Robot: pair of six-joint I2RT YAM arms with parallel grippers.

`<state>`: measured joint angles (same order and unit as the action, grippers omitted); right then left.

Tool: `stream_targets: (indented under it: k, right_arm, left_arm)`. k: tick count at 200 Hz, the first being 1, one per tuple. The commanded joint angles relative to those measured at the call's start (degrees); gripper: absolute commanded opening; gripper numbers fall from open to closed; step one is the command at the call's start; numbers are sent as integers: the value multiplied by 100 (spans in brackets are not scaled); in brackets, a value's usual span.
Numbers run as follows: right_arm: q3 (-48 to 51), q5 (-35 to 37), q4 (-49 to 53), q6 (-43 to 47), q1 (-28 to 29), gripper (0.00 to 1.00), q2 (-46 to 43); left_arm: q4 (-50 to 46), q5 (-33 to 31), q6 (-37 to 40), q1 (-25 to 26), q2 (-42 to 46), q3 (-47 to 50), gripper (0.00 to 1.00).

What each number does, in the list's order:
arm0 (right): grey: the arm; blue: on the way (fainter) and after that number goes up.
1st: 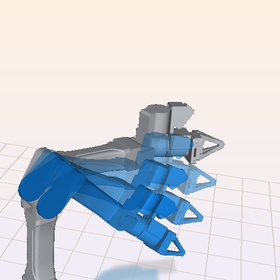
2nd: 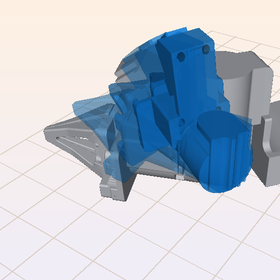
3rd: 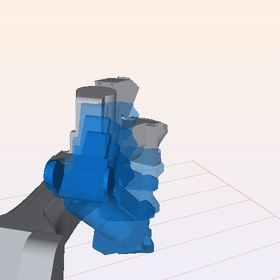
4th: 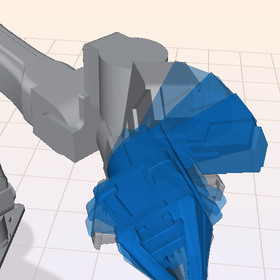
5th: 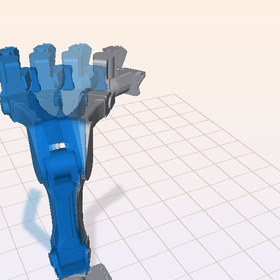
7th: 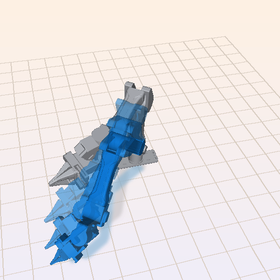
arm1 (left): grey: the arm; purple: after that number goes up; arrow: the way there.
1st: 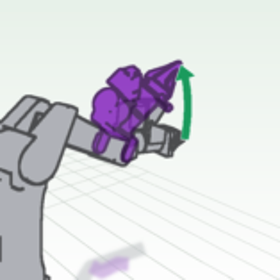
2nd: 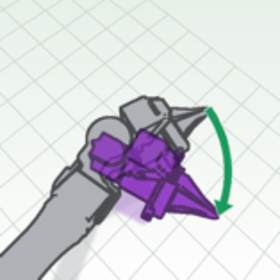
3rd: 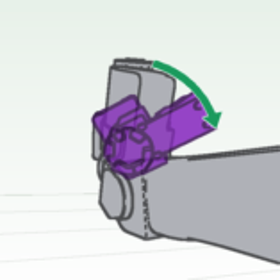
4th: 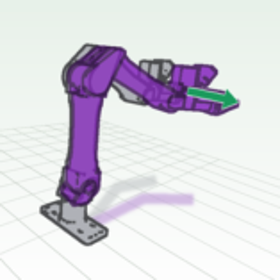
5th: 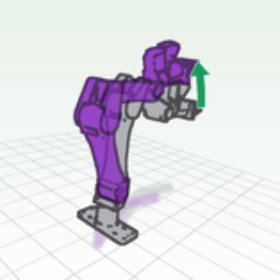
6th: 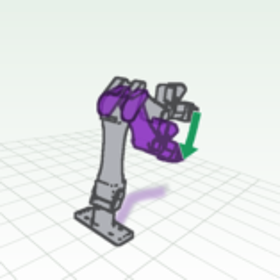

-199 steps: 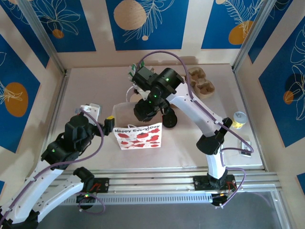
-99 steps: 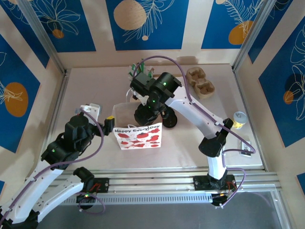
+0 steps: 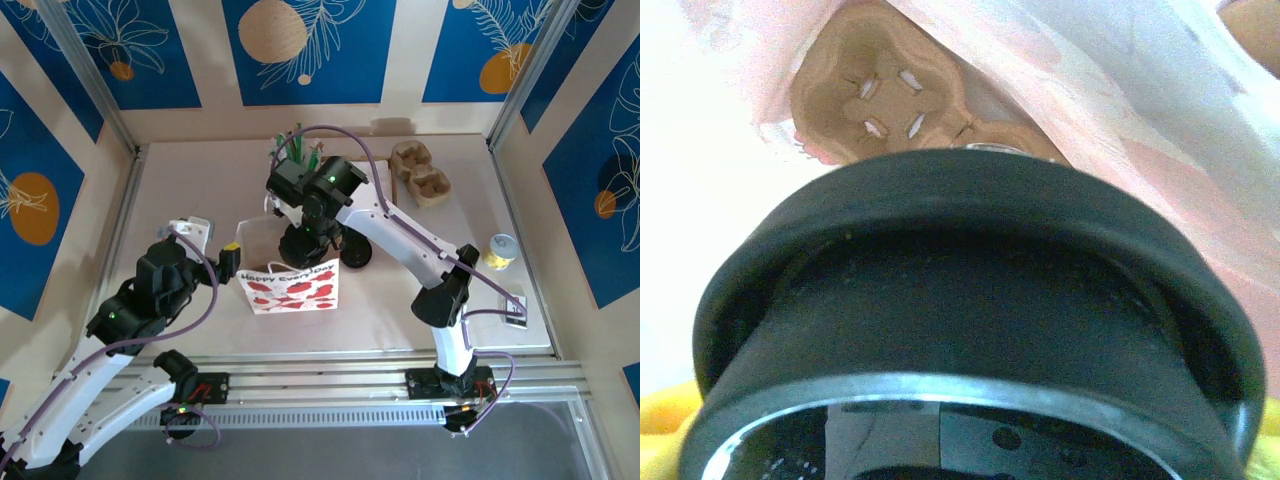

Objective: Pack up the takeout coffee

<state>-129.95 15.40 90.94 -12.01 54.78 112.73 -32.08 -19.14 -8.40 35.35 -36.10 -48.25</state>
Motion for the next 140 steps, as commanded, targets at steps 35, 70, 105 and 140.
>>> stream_targets:
  k: [35,70,105,140]
  right_arm:
    - [137,-396,53,184,-118,77,102]
    - [215,-561,-10,217,-219,77,70]
    - [464,-450,-58,243,-216,76,64]
    - [570,-417,-134,261,-223,76,69]
  left_arm:
    - [140,-10,118,-55,15,34,85]
    - [131,-24,120,-55,15,35,85]
    - [130,-21,124,-55,15,35,85]
    - [123,-36,124,-57,24,35,85]
